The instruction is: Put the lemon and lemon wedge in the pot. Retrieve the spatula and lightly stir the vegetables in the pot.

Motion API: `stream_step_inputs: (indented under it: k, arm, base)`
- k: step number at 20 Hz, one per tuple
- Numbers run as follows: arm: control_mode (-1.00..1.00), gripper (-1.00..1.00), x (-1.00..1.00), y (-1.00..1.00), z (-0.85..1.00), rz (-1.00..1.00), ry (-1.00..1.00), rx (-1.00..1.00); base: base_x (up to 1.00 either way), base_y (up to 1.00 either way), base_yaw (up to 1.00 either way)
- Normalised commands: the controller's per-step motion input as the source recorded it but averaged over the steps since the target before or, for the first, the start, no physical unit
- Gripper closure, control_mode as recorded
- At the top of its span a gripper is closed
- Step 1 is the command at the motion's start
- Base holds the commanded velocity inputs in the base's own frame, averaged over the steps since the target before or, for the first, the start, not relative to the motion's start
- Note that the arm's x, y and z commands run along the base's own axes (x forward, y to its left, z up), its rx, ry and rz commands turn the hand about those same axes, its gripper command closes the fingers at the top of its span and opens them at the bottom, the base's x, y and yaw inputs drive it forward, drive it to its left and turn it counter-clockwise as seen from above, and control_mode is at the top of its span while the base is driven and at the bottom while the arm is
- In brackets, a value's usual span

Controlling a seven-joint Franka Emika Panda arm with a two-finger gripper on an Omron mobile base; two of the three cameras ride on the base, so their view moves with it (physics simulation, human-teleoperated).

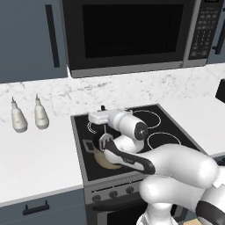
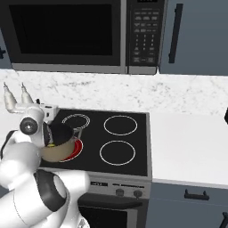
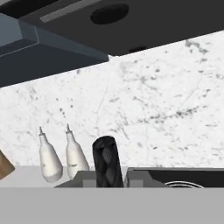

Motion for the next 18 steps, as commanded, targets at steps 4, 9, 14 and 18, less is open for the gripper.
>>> stream_step_inputs:
  k: [4,9,14,18]
  arm:
    - [-1.0,1.0,0.48,-0.06,-0.24,0.0,0.0,-0.01]
    - [-1.0,1.0,0.13,-0.35,-0.16,-0.01,0.0,-0.08]
    - [-1.0,1.0,-0.08,-0.32,-0.03,-0.01,0.0,-0.06]
    - [-1.0,1.0,0.08,0.01,0.31,0.0,-0.02,0.0]
  base:
    - [0.0,0.0,0.0]
    - [0.0,0.0,0.0]
    - [0.0,0.0,0.0]
    - [0.0,0.0,0.0]
